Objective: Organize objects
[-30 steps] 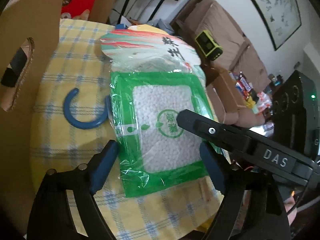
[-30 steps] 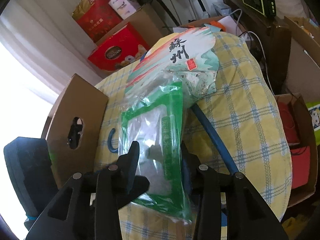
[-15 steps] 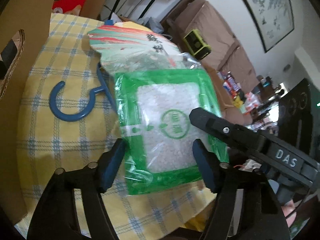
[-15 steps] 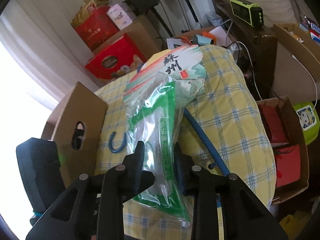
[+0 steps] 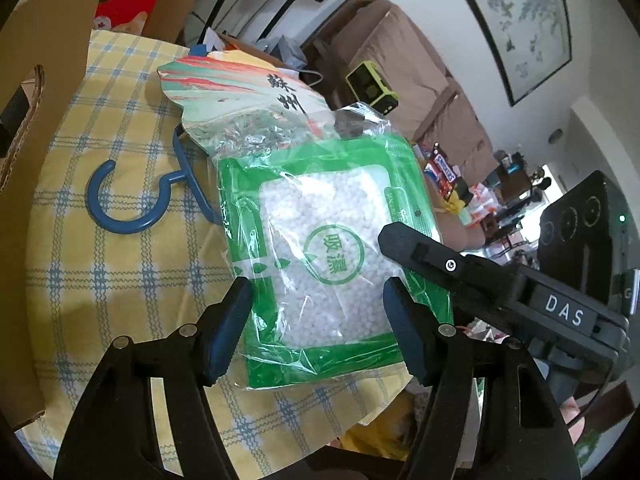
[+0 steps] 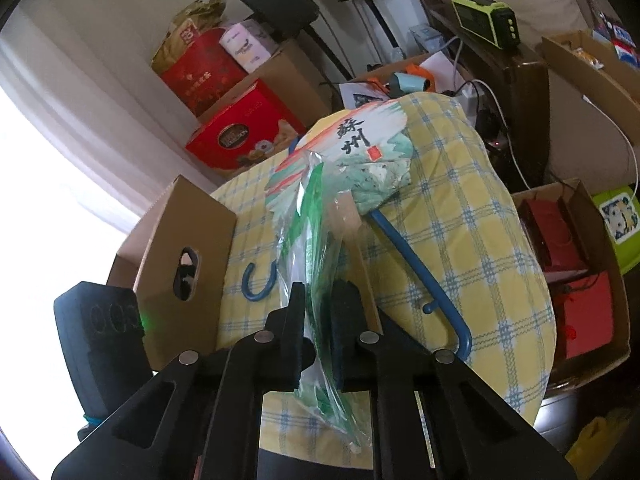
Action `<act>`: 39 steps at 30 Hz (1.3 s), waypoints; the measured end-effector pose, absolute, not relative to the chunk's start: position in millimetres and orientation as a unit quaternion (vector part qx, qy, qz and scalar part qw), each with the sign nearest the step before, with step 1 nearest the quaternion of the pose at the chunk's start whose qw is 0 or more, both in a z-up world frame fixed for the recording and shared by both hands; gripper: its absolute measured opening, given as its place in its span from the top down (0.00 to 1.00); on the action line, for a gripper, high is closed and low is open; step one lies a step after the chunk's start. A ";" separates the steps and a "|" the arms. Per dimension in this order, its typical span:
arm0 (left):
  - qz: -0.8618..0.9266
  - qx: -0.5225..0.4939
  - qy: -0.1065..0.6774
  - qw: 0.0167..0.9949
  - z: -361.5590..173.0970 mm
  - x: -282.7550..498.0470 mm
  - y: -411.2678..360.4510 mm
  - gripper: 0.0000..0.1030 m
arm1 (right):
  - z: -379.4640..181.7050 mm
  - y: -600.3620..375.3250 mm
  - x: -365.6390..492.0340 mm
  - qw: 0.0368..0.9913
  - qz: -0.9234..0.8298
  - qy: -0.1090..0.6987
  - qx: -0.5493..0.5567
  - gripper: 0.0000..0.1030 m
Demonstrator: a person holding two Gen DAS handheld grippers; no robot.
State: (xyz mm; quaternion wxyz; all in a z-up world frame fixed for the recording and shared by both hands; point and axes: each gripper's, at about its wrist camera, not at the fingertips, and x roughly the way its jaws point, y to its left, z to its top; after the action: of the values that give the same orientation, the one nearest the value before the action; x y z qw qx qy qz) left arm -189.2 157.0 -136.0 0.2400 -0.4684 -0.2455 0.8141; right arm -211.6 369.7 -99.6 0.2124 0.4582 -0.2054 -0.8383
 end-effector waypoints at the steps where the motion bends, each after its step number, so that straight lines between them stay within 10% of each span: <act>1: 0.814 -0.470 -0.245 0.240 -137.3 -189.0 156.0 0.38 | -101.9 371.3 -211.4 0.212 -0.837 -0.209 0.460 0.92; 5: 0.813 -0.476 -0.261 0.210 -148.4 -187.8 142.0 0.20 | -111.4 375.2 -210.1 0.209 -0.833 -0.212 0.467 0.92; 16: 0.811 -0.474 -0.255 0.229 -151.1 -190.7 150.0 0.13 | -134.4 380.2 -211.9 0.194 -0.824 -0.221 0.484 0.92; 26: 0.800 -0.462 -0.262 0.279 -129.9 -181.3 153.1 0.59 | -117.8 375.1 -205.7 0.209 -0.828 -0.224 0.469 0.92; 30: 0.819 -0.456 -0.218 0.271 -112.2 -174.1 166.1 0.63 | -115.2 373.7 -204.5 0.196 -0.834 -0.219 0.467 0.93; 35: 0.816 -0.467 -0.250 0.232 -127.1 -177.7 145.8 0.25 | -120.1 374.4 -203.1 0.194 -0.832 -0.221 0.471 0.93; 39: 0.802 -0.488 -0.269 0.214 -146.2 -186.2 131.9 0.24 | -122.5 378.7 -202.7 0.185 -0.834 -0.217 0.472 0.93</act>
State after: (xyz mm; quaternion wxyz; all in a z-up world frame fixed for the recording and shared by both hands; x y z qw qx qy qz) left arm -186.2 131.9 -146.2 0.2144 -0.4883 -0.2695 0.8019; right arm -202.7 378.7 -122.5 0.1848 0.4719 -0.2171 -0.8343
